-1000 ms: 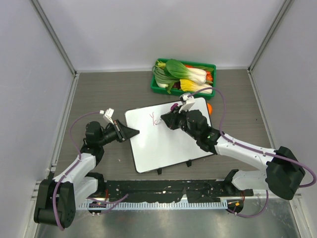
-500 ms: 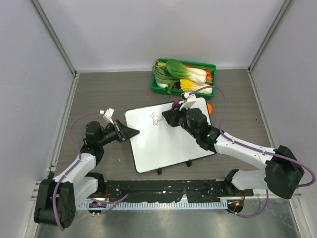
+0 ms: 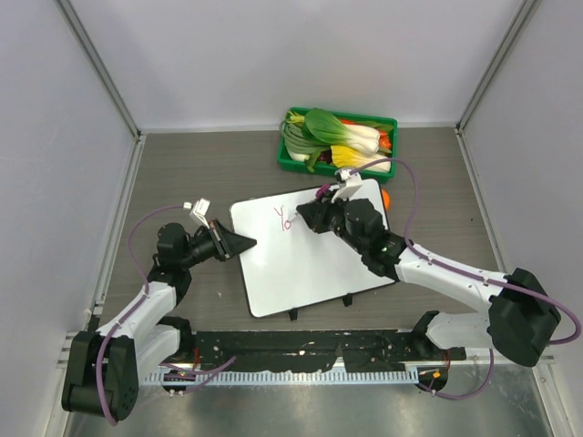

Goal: Write a sentence on the whiteboard

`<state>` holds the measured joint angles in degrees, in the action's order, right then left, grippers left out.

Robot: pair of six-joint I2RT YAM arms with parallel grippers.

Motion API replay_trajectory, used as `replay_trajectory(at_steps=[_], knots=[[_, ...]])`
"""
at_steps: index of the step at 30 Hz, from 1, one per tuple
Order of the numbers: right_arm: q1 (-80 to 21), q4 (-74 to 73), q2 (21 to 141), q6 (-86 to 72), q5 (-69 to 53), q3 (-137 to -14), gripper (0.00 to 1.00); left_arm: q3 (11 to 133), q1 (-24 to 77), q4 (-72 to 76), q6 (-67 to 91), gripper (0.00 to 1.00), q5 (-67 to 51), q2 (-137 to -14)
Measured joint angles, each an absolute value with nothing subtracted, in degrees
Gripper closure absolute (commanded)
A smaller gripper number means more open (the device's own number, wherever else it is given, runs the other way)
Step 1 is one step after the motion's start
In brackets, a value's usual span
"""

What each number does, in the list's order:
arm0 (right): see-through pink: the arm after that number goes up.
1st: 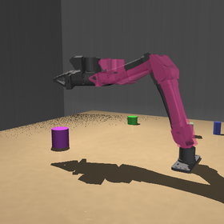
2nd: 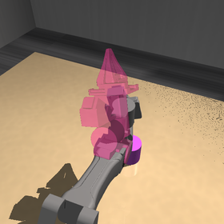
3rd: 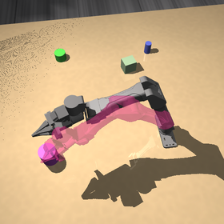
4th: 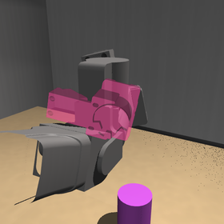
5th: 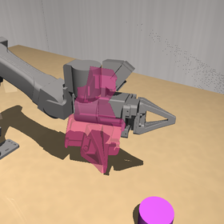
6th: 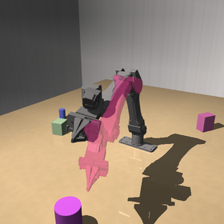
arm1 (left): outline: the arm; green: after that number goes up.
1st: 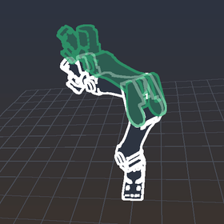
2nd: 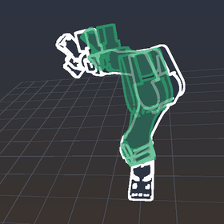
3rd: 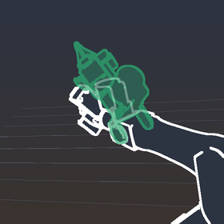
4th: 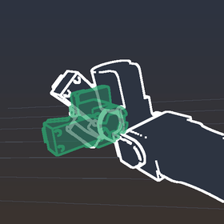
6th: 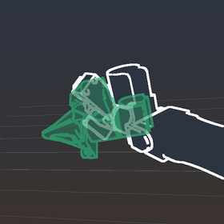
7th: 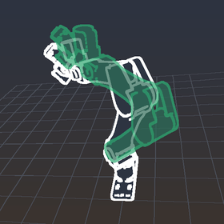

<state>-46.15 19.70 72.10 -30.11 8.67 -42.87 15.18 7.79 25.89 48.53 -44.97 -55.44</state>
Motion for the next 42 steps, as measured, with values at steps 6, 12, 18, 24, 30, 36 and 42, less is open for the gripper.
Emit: replay_trajectory(at_steps=[6, 12, 18, 24, 30, 36, 42], knots=[[-45.04, 19.66, 66.52, -30.39, 8.97, -40.05, 0.99, 15.18, 7.88, 25.91, 48.23, 1.00, -44.91, -55.33], [-42.98, 19.68, 64.38, -30.37, 8.67, -40.05, 0.99, 15.18, 7.90, 25.89, 48.23, 1.00, -44.86, -55.33], [-41.17, 19.70, 65.01, -30.55, 7.33, -39.51, 0.99, 15.18, 7.92, 25.89, 48.21, 1.00, -44.84, -55.33], [-41.12, 20.27, 66.41, -31.05, 5.72, -39.51, 0.99, 15.18, 7.94, 25.89, 48.21, 1.00, -44.84, -55.33], [-41.12, 21.50, 68.23, -31.94, 4.12, -39.51, 0.99, 15.18, 8.01, 25.91, 48.23, 1.00, -44.80, -55.35], [-41.12, 22.79, 68.53, -32.53, 3.66, -39.40, 0.99, 15.18, 8.03, 25.91, 48.21, 1.00, -44.80, -55.35], [-41.12, 23.62, 69.84, -33.17, 3.29, -39.00, 0.99, 15.18, 8.03, 25.93, 48.23, 1.00, -44.80, -55.35]])
